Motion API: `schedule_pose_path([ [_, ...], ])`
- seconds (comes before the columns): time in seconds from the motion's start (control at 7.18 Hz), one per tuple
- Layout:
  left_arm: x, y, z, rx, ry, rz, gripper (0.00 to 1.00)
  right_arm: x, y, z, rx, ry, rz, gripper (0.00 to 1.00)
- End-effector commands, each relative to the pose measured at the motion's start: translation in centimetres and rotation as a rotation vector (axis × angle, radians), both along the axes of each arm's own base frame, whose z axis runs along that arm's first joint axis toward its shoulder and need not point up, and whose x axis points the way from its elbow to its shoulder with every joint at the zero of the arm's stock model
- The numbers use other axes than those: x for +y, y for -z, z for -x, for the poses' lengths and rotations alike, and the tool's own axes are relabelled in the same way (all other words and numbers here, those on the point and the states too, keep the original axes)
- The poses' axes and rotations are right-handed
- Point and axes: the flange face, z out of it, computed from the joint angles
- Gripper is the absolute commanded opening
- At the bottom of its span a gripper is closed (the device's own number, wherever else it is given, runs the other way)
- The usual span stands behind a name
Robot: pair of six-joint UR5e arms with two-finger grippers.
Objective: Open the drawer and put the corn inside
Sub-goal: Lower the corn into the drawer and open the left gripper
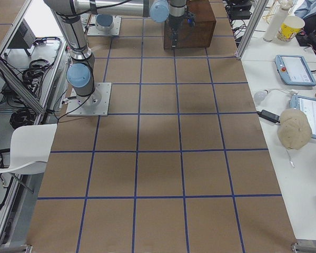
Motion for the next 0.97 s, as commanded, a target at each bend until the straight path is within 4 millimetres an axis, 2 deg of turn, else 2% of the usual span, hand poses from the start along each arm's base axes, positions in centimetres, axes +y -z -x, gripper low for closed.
schedule_pose_path([
  [0.0, 0.5, -4.7, 0.8, -0.042, 0.013, 0.061, 1.0, 0.0, -0.1, 0.0, 0.0, 0.0, 0.0, 1.0],
  [0.28, 1.4, -8.9, 2.2, -0.042, 0.018, 0.072, 1.0, 0.0, 0.0, 0.0, -0.001, 0.0, -0.002, 1.0],
  [0.56, 2.5, -11.3, 8.1, -0.055, 0.088, 0.1, 1.0, 0.0, 0.0, 0.0, -0.001, 0.0, -0.002, 1.0],
  [0.7, 3.9, -12.6, 10.8, -0.077, 0.06, 0.092, 1.0, 0.0, 0.0, 0.0, -0.001, 0.0, 0.0, 1.0],
  [0.84, 4.6, -13.1, 13.2, -0.081, 0.019, 0.087, 1.0, 0.0, 0.0, 0.0, -0.003, 0.0, -0.002, 1.0],
])
